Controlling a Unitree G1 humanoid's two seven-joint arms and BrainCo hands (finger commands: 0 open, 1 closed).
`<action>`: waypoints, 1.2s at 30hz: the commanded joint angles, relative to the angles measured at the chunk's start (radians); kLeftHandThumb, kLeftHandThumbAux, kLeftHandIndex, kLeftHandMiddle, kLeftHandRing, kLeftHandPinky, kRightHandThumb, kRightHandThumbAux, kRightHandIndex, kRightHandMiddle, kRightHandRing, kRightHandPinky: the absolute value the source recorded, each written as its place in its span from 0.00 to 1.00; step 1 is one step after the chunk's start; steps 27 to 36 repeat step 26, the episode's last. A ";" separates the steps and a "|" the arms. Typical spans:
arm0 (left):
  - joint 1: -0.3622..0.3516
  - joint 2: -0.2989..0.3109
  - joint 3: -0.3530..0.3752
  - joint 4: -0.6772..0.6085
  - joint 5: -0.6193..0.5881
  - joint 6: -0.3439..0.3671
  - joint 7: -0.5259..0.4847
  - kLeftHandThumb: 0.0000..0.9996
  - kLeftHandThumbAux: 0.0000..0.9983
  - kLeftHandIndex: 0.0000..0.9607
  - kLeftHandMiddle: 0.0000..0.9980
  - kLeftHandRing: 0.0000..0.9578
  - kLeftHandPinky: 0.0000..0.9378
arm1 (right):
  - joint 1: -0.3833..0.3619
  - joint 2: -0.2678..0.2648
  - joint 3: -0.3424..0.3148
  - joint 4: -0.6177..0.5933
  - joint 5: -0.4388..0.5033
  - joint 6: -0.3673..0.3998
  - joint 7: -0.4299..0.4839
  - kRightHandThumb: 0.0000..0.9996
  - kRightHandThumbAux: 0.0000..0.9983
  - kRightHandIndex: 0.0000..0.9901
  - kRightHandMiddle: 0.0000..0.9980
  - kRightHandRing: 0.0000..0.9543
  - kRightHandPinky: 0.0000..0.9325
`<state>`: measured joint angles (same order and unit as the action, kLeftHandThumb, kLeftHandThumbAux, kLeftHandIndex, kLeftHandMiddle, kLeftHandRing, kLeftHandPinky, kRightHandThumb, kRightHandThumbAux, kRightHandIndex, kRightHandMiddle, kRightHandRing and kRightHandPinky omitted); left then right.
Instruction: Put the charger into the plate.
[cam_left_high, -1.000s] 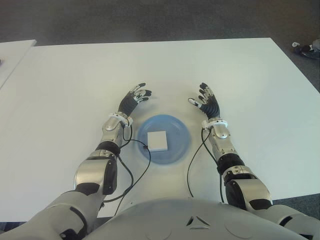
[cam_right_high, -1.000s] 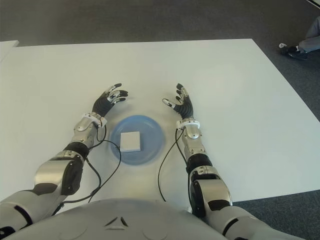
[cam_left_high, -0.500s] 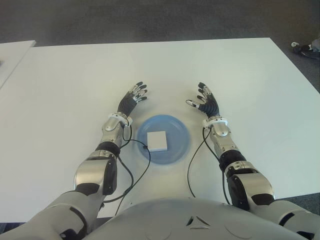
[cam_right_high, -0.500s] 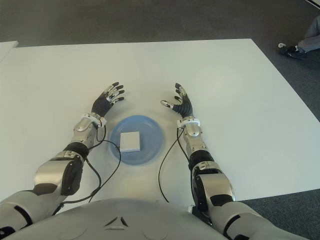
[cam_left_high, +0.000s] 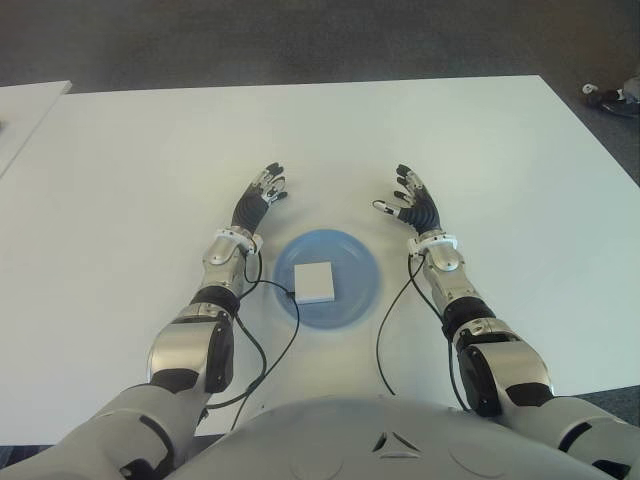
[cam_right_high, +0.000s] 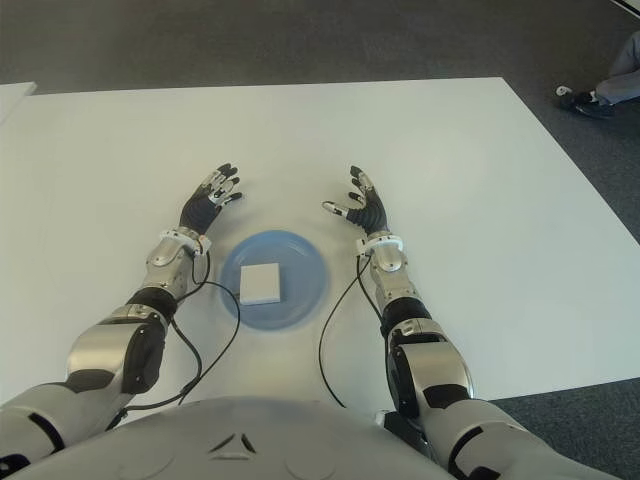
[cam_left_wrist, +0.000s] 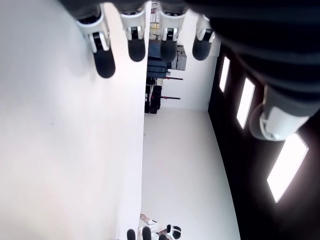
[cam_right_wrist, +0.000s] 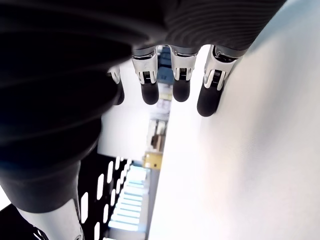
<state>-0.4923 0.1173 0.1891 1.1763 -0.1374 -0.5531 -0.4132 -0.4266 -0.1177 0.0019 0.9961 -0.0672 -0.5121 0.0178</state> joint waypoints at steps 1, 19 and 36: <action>0.034 0.000 0.001 0.010 0.007 0.024 0.017 0.05 0.51 0.00 0.02 0.03 0.08 | 0.076 0.020 0.023 0.078 -0.021 0.053 0.025 0.00 0.80 0.01 0.03 0.02 0.02; 0.051 -0.013 -0.001 -0.017 0.015 0.004 0.091 0.05 0.55 0.00 0.00 0.00 0.05 | 0.077 0.021 0.020 0.110 -0.018 0.034 0.020 0.00 0.78 0.01 0.04 0.03 0.04; 0.061 -0.017 -0.011 -0.033 0.028 -0.008 0.138 0.04 0.57 0.00 0.00 0.00 0.01 | 0.074 0.020 0.018 0.119 -0.018 0.041 0.017 0.00 0.79 0.02 0.05 0.04 0.06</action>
